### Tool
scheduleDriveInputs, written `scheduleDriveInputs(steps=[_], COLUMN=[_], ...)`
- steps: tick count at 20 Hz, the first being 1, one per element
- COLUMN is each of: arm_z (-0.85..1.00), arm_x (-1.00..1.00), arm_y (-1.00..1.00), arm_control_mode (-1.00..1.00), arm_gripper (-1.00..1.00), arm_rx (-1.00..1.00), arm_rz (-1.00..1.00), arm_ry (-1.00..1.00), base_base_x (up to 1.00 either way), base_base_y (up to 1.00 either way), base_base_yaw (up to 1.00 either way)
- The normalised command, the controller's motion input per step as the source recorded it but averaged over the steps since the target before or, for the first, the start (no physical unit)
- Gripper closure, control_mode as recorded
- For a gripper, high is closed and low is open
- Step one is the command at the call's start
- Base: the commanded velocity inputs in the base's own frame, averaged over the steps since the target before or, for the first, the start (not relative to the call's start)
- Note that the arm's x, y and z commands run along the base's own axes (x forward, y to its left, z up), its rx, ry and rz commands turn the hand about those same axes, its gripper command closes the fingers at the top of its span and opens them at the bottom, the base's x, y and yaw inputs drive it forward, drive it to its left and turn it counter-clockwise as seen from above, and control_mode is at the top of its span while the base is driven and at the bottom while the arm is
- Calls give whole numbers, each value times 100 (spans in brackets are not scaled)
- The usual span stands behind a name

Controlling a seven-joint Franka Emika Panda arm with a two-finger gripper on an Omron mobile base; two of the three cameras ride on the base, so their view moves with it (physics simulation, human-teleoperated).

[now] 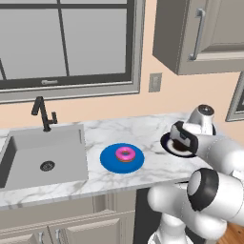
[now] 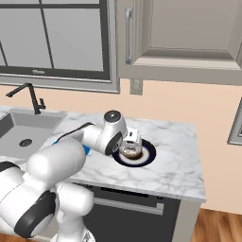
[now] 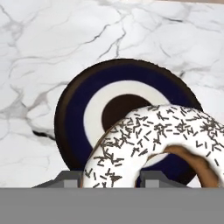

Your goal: Place the pastries on the plates.

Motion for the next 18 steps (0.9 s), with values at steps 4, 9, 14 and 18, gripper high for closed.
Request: scheduleDriveInputs(steps=[4, 9, 14, 18], arm_z=[-10, -27, -28, -28], arm_x=[13, 17, 6, 14], arm_y=[0, 0, 0, 0], arm_control_mode=[-100, -100, -100, -100], arm_gripper=[100, 100, 100, 100], arm_rx=[2, 0, 0, 0], arm_rz=[6, 7, 8, 8], arm_ry=[5, 3, 4, 4], base_base_x=[0, 0, 0, 0], base_base_y=[0, 0, 0, 0], base_base_yaw=[0, 0, 0, 0])
